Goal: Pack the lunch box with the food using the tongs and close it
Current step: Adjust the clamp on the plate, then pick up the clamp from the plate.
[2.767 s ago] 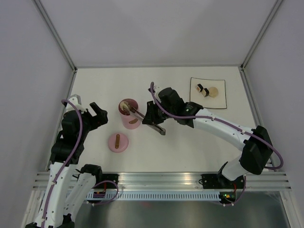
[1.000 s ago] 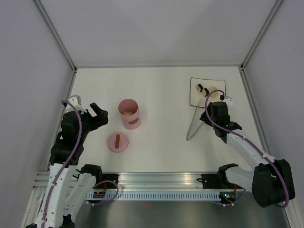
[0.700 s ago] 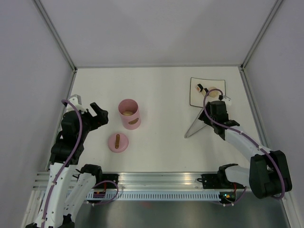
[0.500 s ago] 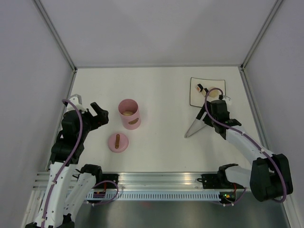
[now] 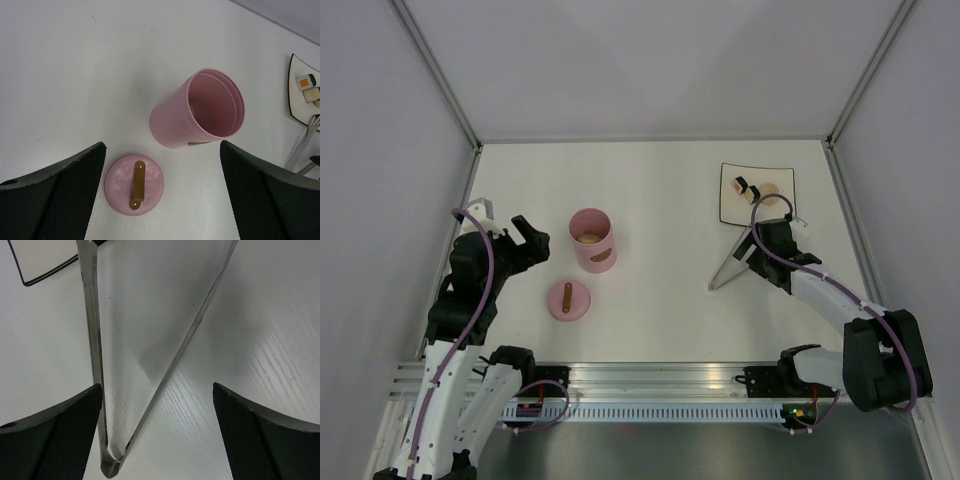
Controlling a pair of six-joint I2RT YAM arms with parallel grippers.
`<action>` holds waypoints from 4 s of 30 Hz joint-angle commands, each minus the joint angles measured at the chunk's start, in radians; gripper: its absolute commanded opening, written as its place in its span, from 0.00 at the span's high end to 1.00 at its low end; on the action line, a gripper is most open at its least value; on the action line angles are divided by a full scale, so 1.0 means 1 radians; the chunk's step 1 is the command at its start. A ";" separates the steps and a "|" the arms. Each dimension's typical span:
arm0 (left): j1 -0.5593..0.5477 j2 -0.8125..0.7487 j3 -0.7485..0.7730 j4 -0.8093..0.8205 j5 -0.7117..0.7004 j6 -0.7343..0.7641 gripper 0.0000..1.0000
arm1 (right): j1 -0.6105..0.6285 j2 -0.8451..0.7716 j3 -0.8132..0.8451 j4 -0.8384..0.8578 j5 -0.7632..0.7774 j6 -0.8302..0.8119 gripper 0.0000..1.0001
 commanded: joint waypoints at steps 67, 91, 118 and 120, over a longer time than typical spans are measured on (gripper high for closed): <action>-0.001 0.015 -0.005 0.039 0.012 0.037 0.00 | 0.048 0.393 0.297 0.104 0.050 -0.469 0.64; -0.001 0.011 -0.006 0.038 0.009 0.039 0.00 | 0.048 0.367 0.240 0.164 0.082 -0.394 0.19; -0.001 0.014 -0.006 0.038 0.009 0.040 0.00 | 0.047 0.381 0.111 0.250 0.056 -0.283 0.28; -0.001 0.015 -0.006 0.036 0.008 0.040 0.00 | 0.047 0.382 0.110 0.244 0.068 -0.286 0.35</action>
